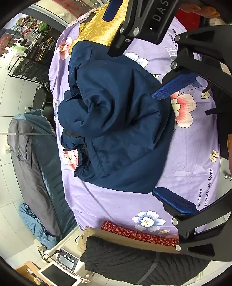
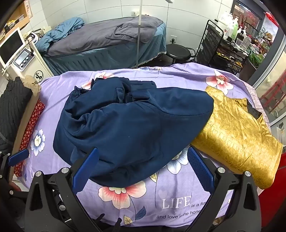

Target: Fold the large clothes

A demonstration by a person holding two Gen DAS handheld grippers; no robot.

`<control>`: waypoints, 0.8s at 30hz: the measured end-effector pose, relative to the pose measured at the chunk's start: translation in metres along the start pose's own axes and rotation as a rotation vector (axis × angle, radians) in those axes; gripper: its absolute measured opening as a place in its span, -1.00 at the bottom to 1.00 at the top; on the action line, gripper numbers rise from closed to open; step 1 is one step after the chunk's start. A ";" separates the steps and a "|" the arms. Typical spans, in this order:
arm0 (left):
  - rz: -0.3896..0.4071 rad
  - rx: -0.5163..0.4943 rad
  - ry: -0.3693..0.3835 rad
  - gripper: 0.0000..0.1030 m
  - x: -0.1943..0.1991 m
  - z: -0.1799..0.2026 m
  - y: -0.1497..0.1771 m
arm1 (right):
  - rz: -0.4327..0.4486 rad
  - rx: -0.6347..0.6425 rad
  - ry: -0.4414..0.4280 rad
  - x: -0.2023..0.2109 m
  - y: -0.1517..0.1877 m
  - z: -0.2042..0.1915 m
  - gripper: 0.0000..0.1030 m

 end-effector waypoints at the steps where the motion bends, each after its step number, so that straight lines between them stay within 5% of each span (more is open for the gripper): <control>1: -0.001 0.000 0.000 0.87 0.000 0.000 0.000 | 0.000 0.000 0.001 0.000 0.000 0.000 0.89; 24: -0.018 0.000 -0.002 0.87 -0.008 -0.011 0.012 | -0.016 0.002 0.002 -0.005 0.003 -0.001 0.89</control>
Point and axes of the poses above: each gripper's, at about its wrist camera, not at the fingertips, and x roughly against the way its jaws point, z to its right, y to its underside, the point moved 5 cm from there along -x, roughly the way its jaws point, and after that the axes turned 4 degrees about -y, right-handed, at the moved point
